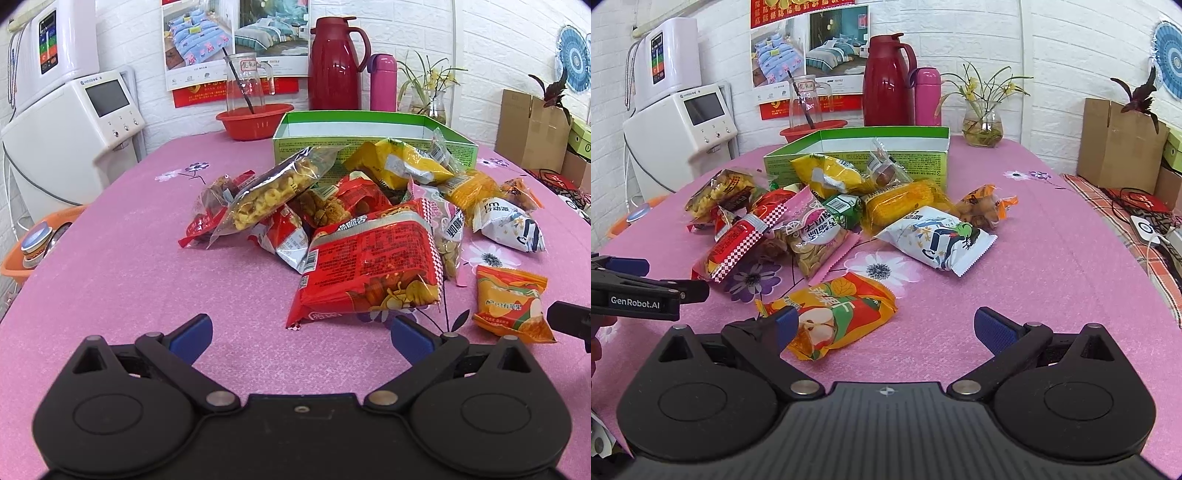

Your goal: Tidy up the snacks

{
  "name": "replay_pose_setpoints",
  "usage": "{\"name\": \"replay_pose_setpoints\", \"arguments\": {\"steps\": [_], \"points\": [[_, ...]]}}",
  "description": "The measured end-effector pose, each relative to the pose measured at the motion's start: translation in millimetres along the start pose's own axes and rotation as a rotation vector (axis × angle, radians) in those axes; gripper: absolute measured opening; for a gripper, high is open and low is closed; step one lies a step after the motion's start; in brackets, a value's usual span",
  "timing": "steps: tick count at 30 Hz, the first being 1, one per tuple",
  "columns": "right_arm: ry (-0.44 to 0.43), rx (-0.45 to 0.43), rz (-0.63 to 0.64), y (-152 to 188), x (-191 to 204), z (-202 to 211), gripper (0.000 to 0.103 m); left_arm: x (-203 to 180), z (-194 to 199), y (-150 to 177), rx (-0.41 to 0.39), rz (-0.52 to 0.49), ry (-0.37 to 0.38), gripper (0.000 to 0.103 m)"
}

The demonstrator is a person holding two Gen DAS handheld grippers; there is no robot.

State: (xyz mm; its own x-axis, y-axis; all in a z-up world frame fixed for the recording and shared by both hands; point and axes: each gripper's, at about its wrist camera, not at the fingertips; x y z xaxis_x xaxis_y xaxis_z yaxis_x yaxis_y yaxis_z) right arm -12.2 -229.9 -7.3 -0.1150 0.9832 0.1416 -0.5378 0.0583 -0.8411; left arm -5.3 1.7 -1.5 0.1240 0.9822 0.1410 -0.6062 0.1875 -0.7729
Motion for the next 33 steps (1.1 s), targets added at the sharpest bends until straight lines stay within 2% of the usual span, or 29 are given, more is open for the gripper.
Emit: {"name": "replay_pose_setpoints", "arguments": {"steps": [33], "points": [[-0.029,0.016,0.003,-6,6,-13,0.103,1,2,-7,-0.032,-0.002,0.022,0.103]]}}
Point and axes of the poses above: each gripper's, at about its wrist camera, not at the fingertips, and z roughly against the way its jaws point, x to its left, y to its underside, and after that the axes turned 5 degrees about -z, right-handed
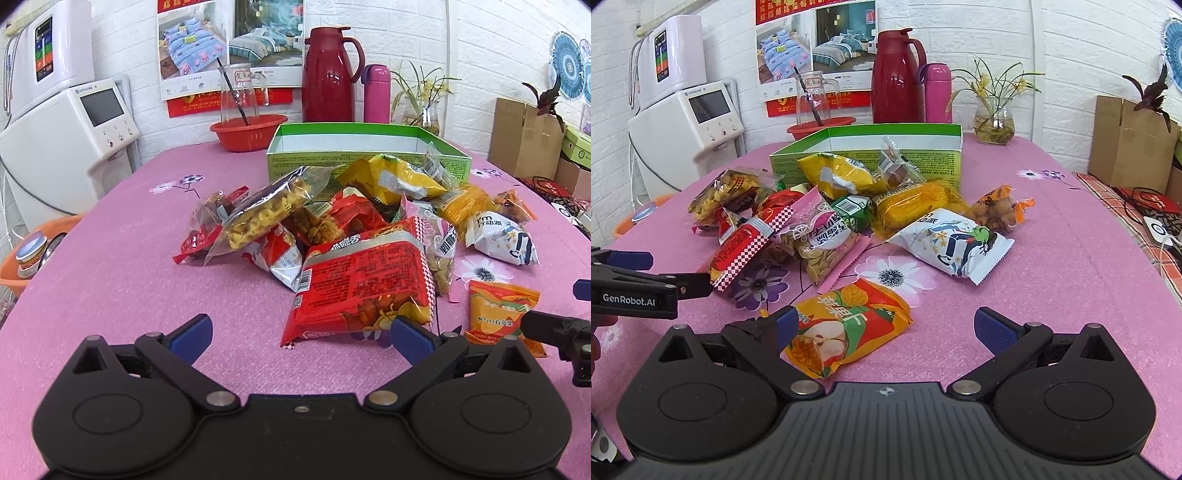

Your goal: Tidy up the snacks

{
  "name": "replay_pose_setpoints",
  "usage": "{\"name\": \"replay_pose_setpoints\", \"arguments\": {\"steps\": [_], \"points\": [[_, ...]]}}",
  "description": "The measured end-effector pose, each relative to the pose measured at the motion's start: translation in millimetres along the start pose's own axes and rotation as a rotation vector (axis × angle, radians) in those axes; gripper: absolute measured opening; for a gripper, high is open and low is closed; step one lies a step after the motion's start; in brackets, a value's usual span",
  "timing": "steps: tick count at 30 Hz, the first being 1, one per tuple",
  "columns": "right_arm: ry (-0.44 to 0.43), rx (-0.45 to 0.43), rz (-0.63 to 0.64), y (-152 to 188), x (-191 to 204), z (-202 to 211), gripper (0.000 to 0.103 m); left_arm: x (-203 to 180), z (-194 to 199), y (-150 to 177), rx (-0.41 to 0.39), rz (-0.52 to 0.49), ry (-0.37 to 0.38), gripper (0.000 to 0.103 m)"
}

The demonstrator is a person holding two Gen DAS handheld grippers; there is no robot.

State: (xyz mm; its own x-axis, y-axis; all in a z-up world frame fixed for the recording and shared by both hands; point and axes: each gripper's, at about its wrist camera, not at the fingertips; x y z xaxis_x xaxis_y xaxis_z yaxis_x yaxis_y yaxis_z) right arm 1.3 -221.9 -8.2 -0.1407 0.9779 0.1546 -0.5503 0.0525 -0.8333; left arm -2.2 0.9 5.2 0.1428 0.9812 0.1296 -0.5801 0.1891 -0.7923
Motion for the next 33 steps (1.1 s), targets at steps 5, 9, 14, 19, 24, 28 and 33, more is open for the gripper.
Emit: {"name": "replay_pose_setpoints", "arguments": {"steps": [5,9,14,19,24,28,33], "points": [[-0.021,0.006,0.007,0,2,-4,0.103,6,-4,0,0.014,0.016,0.045,0.103],[-0.111,-0.021,0.018,-4,6,-3,0.103,27,2,-6,-0.024,0.039,0.111,0.103],[-0.311,-0.086,0.015,-14,22,0,0.103,51,5,-17,-0.06,0.07,0.158,0.103],[-0.445,-0.028,0.03,-21,45,-17,0.103,70,-15,-20,0.013,0.157,0.327,0.103],[-0.429,0.058,0.16,-22,67,-33,0.103,80,-42,-23,0.092,0.185,0.436,0.067],[-0.427,0.08,0.177,-23,75,-43,0.103,83,-58,-26,0.14,0.221,0.543,0.054],[-0.422,0.096,0.14,-30,77,-55,0.103,85,-72,-32,0.173,0.241,0.614,0.044]]}}
Point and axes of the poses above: each gripper's, at about its wrist camera, not at the fingertips, and z roughly against the way its jaws point, x to its left, y to its underside, and after that the axes turned 5 degrees about -z, right-handed
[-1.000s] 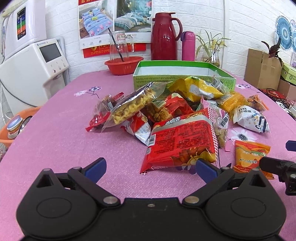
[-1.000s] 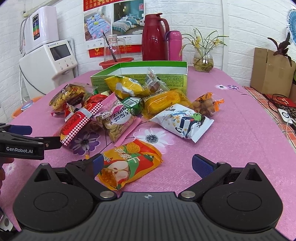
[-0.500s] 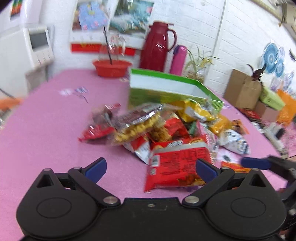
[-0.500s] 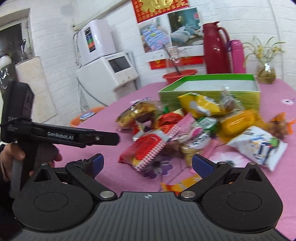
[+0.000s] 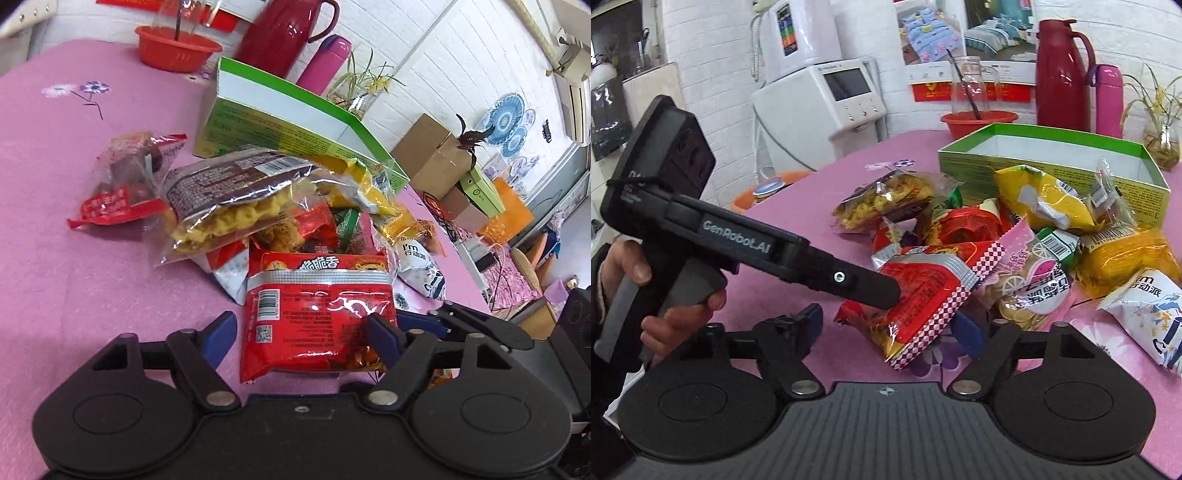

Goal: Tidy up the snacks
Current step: 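Close both grippers together on the red chip bag, then carry the red chip bag into the green box and open both grippers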

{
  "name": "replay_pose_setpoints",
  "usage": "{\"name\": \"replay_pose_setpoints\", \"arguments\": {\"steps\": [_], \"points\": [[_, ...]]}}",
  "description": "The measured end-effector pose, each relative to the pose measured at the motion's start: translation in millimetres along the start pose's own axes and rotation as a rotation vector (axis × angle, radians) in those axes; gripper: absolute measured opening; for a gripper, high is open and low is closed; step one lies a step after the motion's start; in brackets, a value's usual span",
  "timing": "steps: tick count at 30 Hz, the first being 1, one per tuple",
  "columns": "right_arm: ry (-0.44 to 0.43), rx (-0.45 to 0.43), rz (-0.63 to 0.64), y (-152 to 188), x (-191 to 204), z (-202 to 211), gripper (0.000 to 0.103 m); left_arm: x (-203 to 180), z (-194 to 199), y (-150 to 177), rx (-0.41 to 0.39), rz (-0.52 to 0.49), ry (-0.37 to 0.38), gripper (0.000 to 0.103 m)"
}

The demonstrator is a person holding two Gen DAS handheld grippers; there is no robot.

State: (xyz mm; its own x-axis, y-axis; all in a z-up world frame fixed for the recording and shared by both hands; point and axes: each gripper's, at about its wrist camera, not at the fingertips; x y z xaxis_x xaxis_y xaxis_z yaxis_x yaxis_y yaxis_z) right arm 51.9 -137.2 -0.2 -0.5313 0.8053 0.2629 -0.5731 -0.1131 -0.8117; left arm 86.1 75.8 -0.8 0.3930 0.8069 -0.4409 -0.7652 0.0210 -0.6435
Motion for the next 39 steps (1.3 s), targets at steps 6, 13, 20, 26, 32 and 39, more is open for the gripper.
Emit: {"name": "replay_pose_setpoints", "arguments": {"steps": [6,13,20,26,32,39], "points": [[0.016,0.032,-0.054,8,-15,5,0.072,3,-6,0,0.022,0.014,0.036,0.052],[0.068,-0.022,-0.054,10,-15,15,0.077,-1,-18,-4,0.009,0.023,0.068,0.056],[0.087,-0.042,-0.03,7,-13,15,0.061,-18,-8,2,-0.033,0.002,0.079,0.0],[0.084,-0.15,0.046,-9,-7,45,0.061,-47,21,-14,-0.15,-0.082,0.089,0.0],[0.102,-0.277,0.128,-52,-17,50,0.06,-67,27,-61,-0.259,-0.167,0.085,0.0],[0.151,-0.327,0.158,-98,-52,16,0.058,-55,-8,-116,-0.29,-0.189,0.047,0.0]]}}
Point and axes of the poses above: each gripper's, at about its wrist camera, not at the fingertips, and z roughly against the way its jaws point, x to its left, y to its underside, and after that the axes turned 5 degrees about -z, right-handed
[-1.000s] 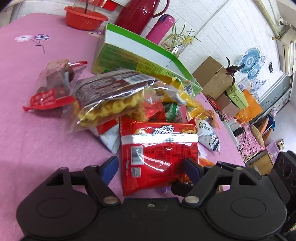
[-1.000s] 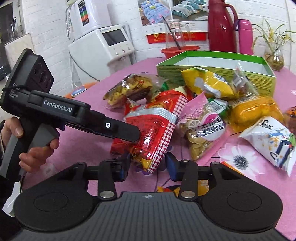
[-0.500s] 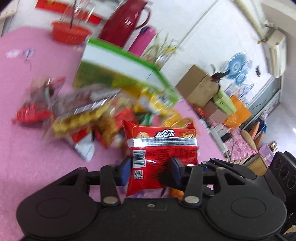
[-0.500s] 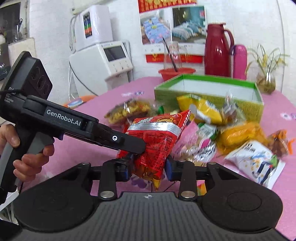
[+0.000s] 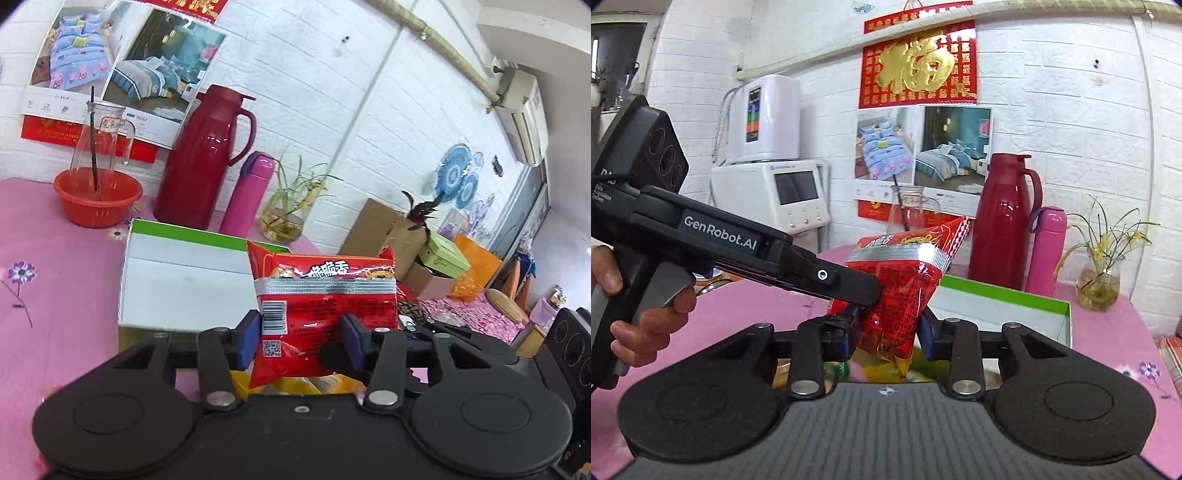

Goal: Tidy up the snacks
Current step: 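Carry the red chip bag into the green box and open both grippers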

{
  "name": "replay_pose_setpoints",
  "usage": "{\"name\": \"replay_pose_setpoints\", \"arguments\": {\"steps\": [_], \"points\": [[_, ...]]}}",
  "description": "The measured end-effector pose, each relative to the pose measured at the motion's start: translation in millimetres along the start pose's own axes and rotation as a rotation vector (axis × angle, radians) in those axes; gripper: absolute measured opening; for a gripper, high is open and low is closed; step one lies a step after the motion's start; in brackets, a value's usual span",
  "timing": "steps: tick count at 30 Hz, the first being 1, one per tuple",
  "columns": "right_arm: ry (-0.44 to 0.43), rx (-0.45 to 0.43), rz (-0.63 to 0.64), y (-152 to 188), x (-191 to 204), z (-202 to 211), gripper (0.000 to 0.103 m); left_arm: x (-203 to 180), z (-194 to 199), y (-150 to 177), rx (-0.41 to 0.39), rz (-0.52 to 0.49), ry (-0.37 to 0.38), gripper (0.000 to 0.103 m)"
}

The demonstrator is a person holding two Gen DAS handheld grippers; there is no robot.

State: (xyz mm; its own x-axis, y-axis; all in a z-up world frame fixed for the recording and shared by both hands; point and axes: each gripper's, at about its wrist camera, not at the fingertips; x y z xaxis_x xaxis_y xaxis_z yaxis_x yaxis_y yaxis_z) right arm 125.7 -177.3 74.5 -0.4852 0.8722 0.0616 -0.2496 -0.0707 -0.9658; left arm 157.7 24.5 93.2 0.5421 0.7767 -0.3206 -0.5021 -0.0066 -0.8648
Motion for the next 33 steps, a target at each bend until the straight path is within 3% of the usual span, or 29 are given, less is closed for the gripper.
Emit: {"name": "replay_pose_setpoints", "arguments": {"steps": [2,5,16,17,19,20,21,22,23,24,29,33], "points": [[0.006,0.017,-0.006,-2,-10,-17,0.056,12,-16,-5,0.014,0.01,-0.025,0.0],[-0.011,0.047,-0.003,-2,-19,-39,0.045,26,-35,-11,0.031,0.011,-0.035,0.0],[0.026,0.068,-0.003,2,-40,-81,0.045,60,-70,-22,0.033,0.092,-0.019,0.001],[0.045,0.065,-0.003,1,-42,-86,0.045,61,-70,-23,0.025,0.092,-0.032,0.012],[0.114,0.057,-0.016,2,-47,-92,0.048,62,-69,-22,0.03,0.075,-0.069,0.045],[0.17,0.062,-0.009,3,-47,-94,0.058,62,-69,-20,0.03,0.065,-0.093,0.088],[0.233,0.072,0.007,4,-47,-96,0.068,62,-67,-18,0.022,0.061,-0.117,0.103],[0.263,0.073,0.025,6,-47,-96,0.075,62,-64,-14,0.009,0.059,-0.139,0.103],[0.258,0.079,0.036,8,-47,-94,0.095,62,-61,-12,-0.002,0.061,-0.156,0.103],[0.243,0.085,0.033,9,-48,-91,0.103,63,-60,-11,0.002,0.065,-0.16,0.103],[0.208,0.087,0.019,6,-41,-69,0.103,58,-44,-10,0.018,0.109,-0.132,0.103],[0.159,0.049,0.026,1,-24,-34,0.103,38,-13,-6,-0.01,0.063,-0.136,0.103]]}}
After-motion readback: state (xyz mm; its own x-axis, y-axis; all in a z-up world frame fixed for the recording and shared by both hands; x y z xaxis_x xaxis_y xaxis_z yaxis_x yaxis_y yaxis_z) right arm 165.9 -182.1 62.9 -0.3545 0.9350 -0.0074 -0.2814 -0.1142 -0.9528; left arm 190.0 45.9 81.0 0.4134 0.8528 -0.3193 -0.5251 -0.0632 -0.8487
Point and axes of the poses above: each gripper's, at about its wrist camera, not at the fingertips, and z roughly against the way its jaws point, x to its left, y to its underside, and after that the axes turned 5 degrees about -z, right-handed
